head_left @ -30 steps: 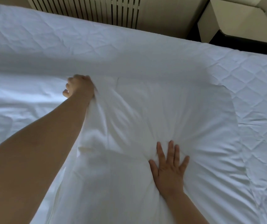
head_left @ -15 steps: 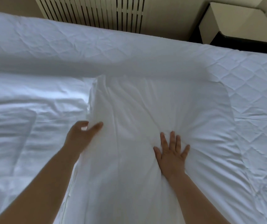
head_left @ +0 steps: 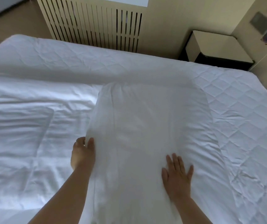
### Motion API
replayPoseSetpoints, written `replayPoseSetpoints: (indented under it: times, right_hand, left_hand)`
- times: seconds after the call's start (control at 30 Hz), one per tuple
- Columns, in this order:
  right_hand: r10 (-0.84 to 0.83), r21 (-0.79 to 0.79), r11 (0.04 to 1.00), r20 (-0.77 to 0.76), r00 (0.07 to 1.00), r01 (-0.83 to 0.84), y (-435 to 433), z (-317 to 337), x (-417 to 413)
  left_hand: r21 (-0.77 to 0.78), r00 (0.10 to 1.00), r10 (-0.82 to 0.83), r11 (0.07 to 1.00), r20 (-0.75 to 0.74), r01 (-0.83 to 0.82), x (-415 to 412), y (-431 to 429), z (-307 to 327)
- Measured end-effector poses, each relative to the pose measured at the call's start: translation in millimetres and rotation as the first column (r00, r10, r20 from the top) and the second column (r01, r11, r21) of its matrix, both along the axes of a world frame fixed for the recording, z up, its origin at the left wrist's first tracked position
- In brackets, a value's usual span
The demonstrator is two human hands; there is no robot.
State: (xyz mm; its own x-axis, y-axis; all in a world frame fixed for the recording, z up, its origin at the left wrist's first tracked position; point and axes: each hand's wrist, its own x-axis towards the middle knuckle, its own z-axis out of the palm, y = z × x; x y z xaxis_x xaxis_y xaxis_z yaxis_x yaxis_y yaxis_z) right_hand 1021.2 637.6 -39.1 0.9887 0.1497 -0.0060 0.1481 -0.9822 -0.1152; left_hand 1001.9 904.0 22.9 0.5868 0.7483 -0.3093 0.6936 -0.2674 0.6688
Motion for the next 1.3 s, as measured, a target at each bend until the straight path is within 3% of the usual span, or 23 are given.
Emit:
replayPoseSetpoints:
  times: [0.07,0.1,0.17,0.23,0.3,0.4,0.53,0.7,0.8,0.9,1.03,1.1,1.17,1.23,1.3]
  right_hand:
    - [-0.068,0.029,0.997,0.035,0.997,0.067,8,1,-11]
    - [-0.079,0.077,0.994,0.072,0.994,0.073,19,4,-19]
    - [0.031,0.116,0.992,0.119,0.992,-0.045,47,9,-40]
    - [0.202,0.089,0.974,0.088,0.975,-0.21,68,6,-61]
    - [0.264,0.034,0.964,-0.007,0.965,-0.263,61,3,-69]
    - [0.227,-0.021,0.973,-0.019,0.974,-0.228,-9,-13,-66]
    - [0.144,0.049,0.988,0.022,0.989,-0.145,-118,-25,-82]
    - [0.127,0.091,0.989,-0.157,0.979,-0.114,-149,-20,-97]
    - [0.083,0.136,0.988,-0.103,0.991,-0.068,-143,-15,-98]
    - [0.064,0.258,0.965,-0.053,0.997,-0.049,-123,-3,-92]
    - [0.252,0.265,0.932,0.013,0.968,-0.246,-58,10,-84]
    - [0.327,0.171,0.939,-0.161,0.931,-0.3,-26,11,-81]
    - [0.316,0.032,0.946,-0.305,0.899,-0.322,19,26,-74]
    - [0.316,0.016,0.942,-0.378,0.87,-0.335,59,36,-76]
    - [0.263,-0.013,0.955,-0.413,0.872,-0.295,92,40,-84]
  left_hand:
    - [0.203,0.966,-0.255,0.949,0.05,0.24,-24,-21,-4]
    - [0.311,0.907,-0.421,0.863,0.008,0.398,-38,-28,-7]
    - [0.309,0.768,-0.607,0.704,-0.204,0.639,-66,-37,-19]
    - [0.232,0.697,-0.621,0.664,-0.359,0.711,-85,-36,-29]
    - [0.166,0.678,-0.603,0.683,-0.42,0.711,-88,-36,-27]
    - [0.166,0.681,-0.588,0.691,-0.437,0.703,-90,-40,-25]
    - [0.146,0.646,-0.563,0.685,-0.516,0.714,-91,-61,-29]
    - [0.153,0.644,-0.492,0.713,-0.586,0.684,-104,-75,-30]
    - [0.147,0.66,-0.468,0.74,-0.588,0.656,-112,-82,-25]
    - [0.181,0.731,-0.446,0.777,-0.516,0.602,-122,-84,-25]
    - [0.245,0.834,-0.436,0.815,-0.339,0.526,-142,-81,-19]
    - [0.311,0.838,-0.451,0.785,-0.306,0.536,-148,-73,-13]
    - [0.194,0.784,-0.536,0.772,-0.314,0.606,-154,-58,-15]
    - [0.028,0.711,-0.615,0.749,-0.341,0.662,-161,-40,-13]
    - [-0.027,0.707,-0.646,0.743,-0.287,0.668,-173,-19,-11]
